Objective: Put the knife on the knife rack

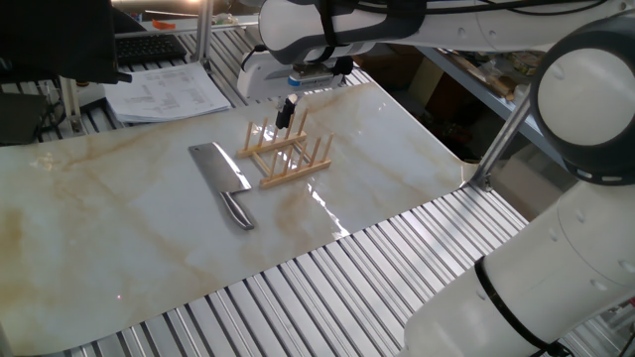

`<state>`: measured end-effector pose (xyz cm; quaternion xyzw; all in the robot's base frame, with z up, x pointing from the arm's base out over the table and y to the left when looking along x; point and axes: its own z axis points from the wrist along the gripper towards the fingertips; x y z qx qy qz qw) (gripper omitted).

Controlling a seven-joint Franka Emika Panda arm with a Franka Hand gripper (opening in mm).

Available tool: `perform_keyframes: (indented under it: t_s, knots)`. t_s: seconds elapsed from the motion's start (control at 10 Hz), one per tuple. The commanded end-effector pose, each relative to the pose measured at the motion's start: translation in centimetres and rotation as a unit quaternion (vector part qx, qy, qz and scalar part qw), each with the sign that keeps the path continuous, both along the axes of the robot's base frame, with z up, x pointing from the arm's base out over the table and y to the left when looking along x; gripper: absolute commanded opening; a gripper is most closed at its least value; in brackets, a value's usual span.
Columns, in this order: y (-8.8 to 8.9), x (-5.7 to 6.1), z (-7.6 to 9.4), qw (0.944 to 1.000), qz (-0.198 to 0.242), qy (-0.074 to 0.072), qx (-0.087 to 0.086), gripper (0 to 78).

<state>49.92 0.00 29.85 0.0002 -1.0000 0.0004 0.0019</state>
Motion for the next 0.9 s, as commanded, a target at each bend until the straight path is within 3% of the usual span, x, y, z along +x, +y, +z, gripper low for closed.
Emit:
perform_keyframes:
  t_s: [0.1,0.2,0.3,0.9]
  knots:
    - [0.0,0.0,0.0,0.9994,-0.004,0.017,-0.03,0.0]
    - [0.05,-0.01,0.03,0.999,-0.002,0.017,-0.04,0.0]
    - [0.23,-0.06,0.12,0.9978,0.003,0.017,-0.064,0.0]
    - [0.35,-0.09,0.15,0.998,0.003,0.025,-0.059,0.0]
